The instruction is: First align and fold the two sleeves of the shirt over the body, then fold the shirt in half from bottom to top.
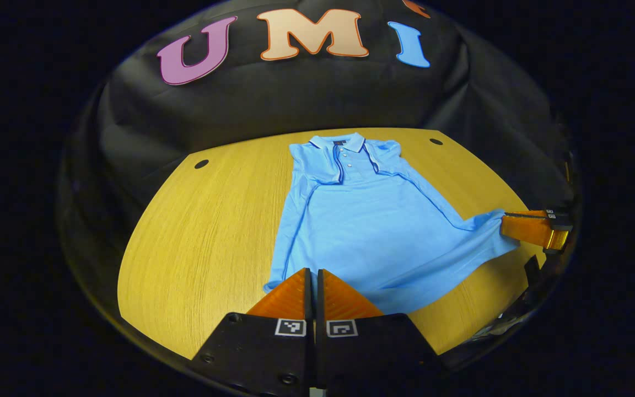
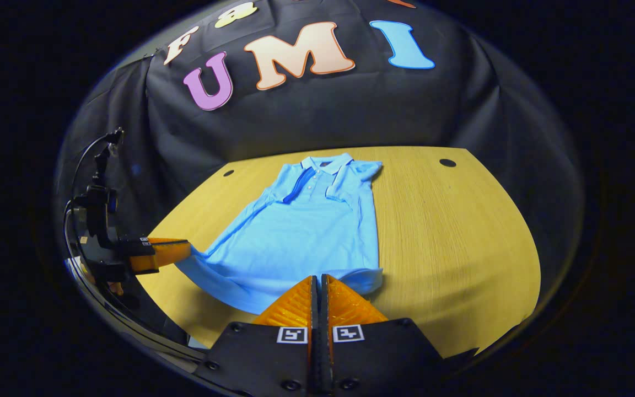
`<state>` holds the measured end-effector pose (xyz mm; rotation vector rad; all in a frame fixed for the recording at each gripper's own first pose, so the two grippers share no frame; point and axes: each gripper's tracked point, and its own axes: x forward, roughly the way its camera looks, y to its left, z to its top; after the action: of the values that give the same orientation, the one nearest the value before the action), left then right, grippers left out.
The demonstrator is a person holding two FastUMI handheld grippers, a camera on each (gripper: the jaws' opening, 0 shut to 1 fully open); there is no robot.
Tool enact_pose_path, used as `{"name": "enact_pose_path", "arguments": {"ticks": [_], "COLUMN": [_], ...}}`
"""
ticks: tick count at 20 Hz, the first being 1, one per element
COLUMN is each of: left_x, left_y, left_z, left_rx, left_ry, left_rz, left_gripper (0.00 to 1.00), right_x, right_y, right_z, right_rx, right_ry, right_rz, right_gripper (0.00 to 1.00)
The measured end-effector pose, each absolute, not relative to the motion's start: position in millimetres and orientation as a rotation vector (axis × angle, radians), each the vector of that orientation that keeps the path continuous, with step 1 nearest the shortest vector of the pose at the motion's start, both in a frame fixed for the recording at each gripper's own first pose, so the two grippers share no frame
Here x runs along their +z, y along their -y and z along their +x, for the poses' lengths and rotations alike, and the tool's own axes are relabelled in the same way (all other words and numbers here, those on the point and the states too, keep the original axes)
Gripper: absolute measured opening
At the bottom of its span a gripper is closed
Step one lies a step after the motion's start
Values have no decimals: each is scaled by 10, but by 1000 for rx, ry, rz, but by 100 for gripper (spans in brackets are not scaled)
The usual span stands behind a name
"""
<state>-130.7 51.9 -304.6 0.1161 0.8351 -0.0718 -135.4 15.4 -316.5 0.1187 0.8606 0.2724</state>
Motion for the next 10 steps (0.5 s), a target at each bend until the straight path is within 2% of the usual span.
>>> {"name": "enact_pose_path", "arguments": {"ticks": [1, 10], "left_x": [-3002, -2674], "left_y": [-542, -734], "left_z": [-1204, -149], "left_rx": [-65, -52], "left_ry": [-825, -721], "left_rz": [99, 57], "left_gripper": [0, 0], "right_x": [-3132, -3047], "right_y": [-170, -151], "right_z": [-1236, -169], "right_rx": [266, 197], "right_ry": [-844, -737], "right_rz": [121, 135], "right_gripper": [0, 2]}}
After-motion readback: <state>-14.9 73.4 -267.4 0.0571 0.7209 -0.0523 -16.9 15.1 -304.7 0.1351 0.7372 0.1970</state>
